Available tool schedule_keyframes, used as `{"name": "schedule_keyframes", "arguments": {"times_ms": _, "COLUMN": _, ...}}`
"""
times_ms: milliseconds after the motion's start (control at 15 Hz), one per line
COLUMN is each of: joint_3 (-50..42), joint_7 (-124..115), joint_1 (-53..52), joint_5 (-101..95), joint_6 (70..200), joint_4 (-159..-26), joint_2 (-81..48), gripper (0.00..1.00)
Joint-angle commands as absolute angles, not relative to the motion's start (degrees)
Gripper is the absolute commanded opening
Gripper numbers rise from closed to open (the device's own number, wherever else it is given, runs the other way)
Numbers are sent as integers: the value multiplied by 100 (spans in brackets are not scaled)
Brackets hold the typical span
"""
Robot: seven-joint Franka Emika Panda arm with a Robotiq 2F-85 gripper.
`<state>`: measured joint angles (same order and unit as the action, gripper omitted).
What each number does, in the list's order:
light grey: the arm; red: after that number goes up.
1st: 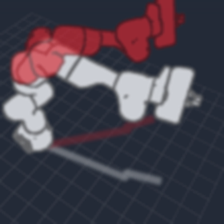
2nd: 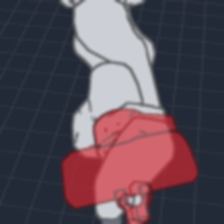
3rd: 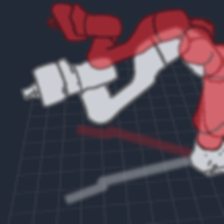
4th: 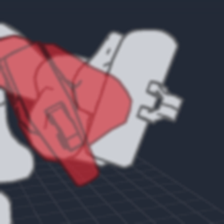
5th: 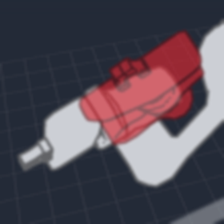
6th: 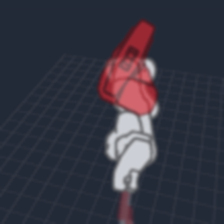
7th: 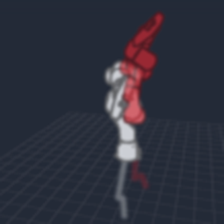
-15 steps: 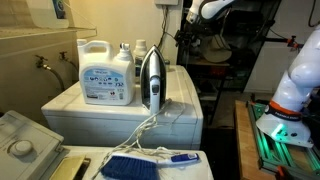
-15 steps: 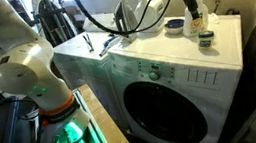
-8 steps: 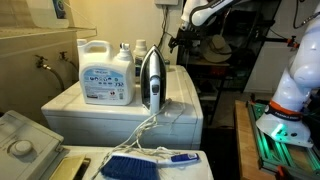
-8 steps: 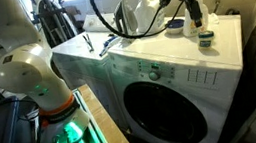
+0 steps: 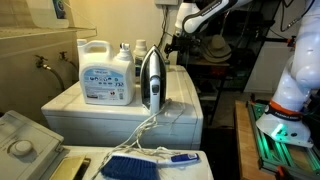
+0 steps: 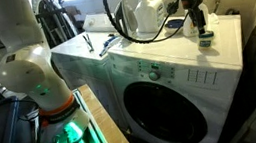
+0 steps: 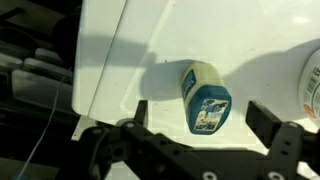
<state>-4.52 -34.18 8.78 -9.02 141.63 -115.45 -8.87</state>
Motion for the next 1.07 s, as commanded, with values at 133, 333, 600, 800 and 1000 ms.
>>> {"name": "schedule_keyframes", "arguments": {"times_ms": 133, "joint_3": -664, "joint_7": -3366, "joint_1": 659, "joint_5": -845, "joint_6": 14149, "joint_4": -11528, "joint_2": -877, "gripper": 100}}
{"name": "schedule_keyframes", "arguments": {"times_ms": 333, "joint_3": -695, "joint_7": -3530, "joint_1": 635, "joint_5": -787, "joint_6": 14143, "joint_4": -11407, "joint_2": -983, "gripper": 100}}
{"name": "schedule_keyframes", "arguments": {"times_ms": 600, "joint_3": -750, "joint_7": -3806, "joint_1": 559, "joint_5": -734, "joint_6": 14141, "joint_4": -11152, "joint_2": -1227, "gripper": 100}}
{"name": "schedule_keyframes", "arguments": {"times_ms": 800, "joint_3": -741, "joint_7": -3769, "joint_1": 516, "joint_5": -607, "joint_6": 14182, "joint_4": -11064, "joint_2": -1413, "gripper": 100}}
{"name": "schedule_keyframes", "arguments": {"times_ms": 1000, "joint_3": -753, "joint_7": -3725, "joint_1": 491, "joint_5": -452, "joint_6": 14244, "joint_4": -10952, "joint_2": -1595, "gripper": 100}}
